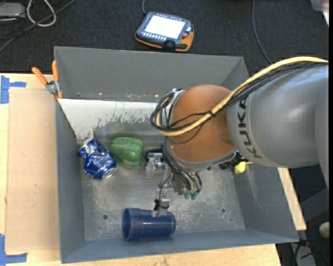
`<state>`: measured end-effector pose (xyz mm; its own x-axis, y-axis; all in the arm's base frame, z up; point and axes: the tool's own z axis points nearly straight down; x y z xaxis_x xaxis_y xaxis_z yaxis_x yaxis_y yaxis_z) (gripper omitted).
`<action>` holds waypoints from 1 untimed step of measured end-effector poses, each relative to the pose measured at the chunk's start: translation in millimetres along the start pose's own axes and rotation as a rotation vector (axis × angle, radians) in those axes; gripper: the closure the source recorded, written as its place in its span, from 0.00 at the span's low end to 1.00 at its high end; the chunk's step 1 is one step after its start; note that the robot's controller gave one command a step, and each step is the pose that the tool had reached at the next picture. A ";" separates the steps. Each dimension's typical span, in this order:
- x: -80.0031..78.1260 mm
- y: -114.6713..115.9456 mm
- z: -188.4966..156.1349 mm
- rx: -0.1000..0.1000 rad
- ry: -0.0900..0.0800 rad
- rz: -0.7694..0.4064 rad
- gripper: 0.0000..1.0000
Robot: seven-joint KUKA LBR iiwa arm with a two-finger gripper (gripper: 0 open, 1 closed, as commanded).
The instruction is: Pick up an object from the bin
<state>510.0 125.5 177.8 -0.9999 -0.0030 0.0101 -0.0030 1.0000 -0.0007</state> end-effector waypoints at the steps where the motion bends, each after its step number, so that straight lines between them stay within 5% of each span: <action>1: -1.9 -0.9 -4.3 -0.001 -0.008 0.005 0.00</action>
Offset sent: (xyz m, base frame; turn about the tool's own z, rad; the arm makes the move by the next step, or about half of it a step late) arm -0.0380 -0.0015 -0.1078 -0.1029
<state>512.0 124.6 182.1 -1.0000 0.0021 0.0021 0.0021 1.0000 0.0005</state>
